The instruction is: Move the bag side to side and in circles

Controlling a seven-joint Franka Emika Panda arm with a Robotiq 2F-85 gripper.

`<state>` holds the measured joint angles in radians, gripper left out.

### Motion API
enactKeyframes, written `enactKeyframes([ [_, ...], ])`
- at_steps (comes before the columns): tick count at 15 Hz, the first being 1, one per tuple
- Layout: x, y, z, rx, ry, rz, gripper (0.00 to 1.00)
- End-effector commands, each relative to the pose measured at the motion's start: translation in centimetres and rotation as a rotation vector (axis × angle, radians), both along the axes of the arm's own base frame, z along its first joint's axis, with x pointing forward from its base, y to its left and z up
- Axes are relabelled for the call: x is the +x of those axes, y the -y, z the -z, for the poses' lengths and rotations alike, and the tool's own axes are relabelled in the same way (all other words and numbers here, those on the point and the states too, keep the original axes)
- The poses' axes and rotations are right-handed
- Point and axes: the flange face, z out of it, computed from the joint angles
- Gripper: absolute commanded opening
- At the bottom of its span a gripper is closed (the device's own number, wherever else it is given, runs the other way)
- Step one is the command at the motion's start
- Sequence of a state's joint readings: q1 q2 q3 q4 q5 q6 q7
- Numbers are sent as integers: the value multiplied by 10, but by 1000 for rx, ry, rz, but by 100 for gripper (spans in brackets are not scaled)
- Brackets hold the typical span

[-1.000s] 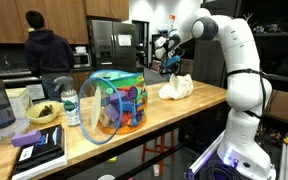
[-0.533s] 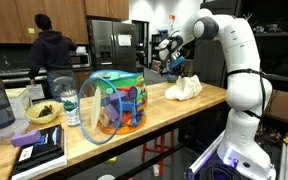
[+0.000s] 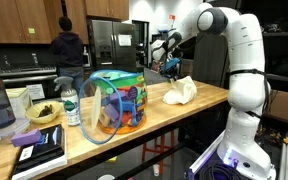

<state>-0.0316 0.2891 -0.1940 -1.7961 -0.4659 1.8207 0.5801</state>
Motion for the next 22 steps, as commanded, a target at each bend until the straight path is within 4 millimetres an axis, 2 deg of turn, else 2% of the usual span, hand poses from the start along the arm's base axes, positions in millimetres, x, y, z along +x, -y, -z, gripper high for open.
enactKeyframes([
  [1, -5, -44, -18, 37, 27, -107, 0],
  [7, 20, -125, -41, 70, 87, -359, 0],
  [11, 37, -153, -50, 97, 117, -472, 0],
  [14, 51, -157, -57, 96, 134, -519, 0],
  [17, 62, -152, -60, 90, 149, -530, 0],
  [20, 69, -131, -55, 71, 147, -485, 0],
  [22, 71, -104, -46, 50, 134, -425, 0],
])
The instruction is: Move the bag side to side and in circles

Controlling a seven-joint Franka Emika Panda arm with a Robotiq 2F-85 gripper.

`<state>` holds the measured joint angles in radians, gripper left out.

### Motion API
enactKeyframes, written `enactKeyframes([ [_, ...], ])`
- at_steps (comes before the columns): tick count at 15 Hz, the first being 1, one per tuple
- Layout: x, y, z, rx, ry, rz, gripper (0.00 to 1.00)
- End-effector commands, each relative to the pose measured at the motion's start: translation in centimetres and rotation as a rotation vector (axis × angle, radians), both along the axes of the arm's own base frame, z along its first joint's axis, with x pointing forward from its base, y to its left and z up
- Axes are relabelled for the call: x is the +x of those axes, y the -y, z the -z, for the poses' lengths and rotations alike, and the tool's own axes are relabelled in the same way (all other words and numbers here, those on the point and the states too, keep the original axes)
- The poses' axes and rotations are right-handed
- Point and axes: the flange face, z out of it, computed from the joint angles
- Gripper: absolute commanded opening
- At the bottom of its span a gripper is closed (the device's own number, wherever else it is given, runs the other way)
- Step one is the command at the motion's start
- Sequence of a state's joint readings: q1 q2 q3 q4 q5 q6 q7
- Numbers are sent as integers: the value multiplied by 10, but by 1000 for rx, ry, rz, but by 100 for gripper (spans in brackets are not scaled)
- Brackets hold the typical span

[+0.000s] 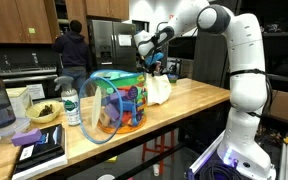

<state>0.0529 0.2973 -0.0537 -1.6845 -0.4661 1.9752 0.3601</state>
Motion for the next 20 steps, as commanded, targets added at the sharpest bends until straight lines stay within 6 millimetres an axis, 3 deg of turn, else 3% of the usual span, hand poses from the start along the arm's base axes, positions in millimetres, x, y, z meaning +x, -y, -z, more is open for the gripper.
enactKeyframes([
  [1, 8, 48, 8, -31, -12, 92, 0],
  [7, -9, 148, 26, -62, -59, 347, 0],
  [12, -29, 212, 27, -95, -78, 540, 0],
  [15, -38, 226, 28, -109, -83, 602, 0],
  [20, -30, 215, 7, -85, -44, 593, 0],
])
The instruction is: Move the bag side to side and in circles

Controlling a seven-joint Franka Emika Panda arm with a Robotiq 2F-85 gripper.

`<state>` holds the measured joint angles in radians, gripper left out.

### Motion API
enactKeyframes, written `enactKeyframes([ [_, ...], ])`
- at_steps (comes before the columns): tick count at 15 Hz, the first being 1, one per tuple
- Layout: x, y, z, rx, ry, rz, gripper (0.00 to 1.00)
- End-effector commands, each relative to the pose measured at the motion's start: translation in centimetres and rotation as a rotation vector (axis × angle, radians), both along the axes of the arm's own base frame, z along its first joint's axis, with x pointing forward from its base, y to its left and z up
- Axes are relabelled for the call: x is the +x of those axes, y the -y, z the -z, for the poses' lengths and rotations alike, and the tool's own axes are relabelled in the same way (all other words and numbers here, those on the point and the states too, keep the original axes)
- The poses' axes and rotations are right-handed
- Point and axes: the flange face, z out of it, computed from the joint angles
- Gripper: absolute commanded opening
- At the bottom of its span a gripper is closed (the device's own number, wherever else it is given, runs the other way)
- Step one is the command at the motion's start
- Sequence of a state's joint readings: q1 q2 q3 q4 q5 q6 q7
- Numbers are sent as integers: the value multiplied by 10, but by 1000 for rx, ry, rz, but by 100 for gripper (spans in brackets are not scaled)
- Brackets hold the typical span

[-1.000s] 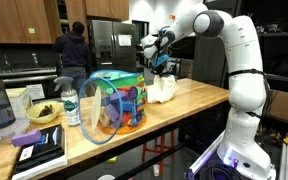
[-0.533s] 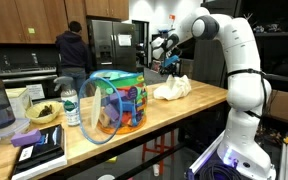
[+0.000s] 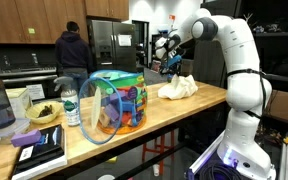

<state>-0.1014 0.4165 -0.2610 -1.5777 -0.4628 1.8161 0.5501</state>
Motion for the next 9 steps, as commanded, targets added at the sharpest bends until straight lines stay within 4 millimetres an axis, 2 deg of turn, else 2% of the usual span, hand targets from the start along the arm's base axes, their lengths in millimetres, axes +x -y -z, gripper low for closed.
enactKeyframes([
  [1, 10, -12, -30, 28, 50, -4, 0],
  [5, 30, -45, -48, 69, 120, -46, 0],
  [9, 45, -91, -50, 116, 140, -111, 0],
])
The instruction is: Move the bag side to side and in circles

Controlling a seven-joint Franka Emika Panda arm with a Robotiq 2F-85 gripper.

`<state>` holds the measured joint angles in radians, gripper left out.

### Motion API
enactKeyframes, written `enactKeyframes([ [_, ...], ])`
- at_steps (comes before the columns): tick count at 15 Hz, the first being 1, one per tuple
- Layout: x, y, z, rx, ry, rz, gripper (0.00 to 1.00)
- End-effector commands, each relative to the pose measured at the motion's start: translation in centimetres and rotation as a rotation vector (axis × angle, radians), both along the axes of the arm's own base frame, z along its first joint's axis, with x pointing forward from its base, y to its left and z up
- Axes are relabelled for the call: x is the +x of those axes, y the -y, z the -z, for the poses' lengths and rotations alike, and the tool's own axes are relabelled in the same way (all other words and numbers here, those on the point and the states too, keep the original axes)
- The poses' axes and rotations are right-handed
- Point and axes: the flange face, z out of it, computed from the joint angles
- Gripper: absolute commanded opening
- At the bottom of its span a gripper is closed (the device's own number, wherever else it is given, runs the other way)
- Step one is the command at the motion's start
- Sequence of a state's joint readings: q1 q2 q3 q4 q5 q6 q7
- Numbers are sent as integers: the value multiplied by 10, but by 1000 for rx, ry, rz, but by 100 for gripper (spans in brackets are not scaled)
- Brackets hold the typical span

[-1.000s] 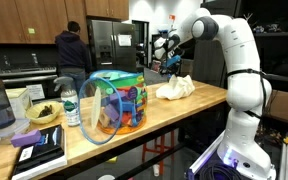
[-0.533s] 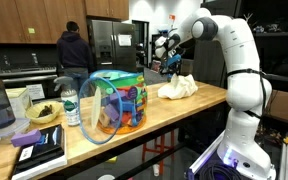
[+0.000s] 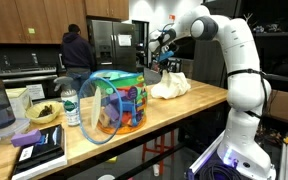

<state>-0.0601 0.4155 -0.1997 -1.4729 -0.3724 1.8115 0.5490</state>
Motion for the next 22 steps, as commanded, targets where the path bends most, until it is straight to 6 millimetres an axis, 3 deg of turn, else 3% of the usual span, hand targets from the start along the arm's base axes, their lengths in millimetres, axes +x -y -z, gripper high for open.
enactKeyframes([
  [1, 8, -39, -7, 54, 16, -60, 0],
  [7, 19, -112, -5, 189, 37, -188, 0],
  [11, 14, -159, -3, 249, 9, -289, 0],
  [16, -8, -180, 8, 256, -41, -307, 0],
  [22, -54, -186, 31, 269, -122, -273, 0],
])
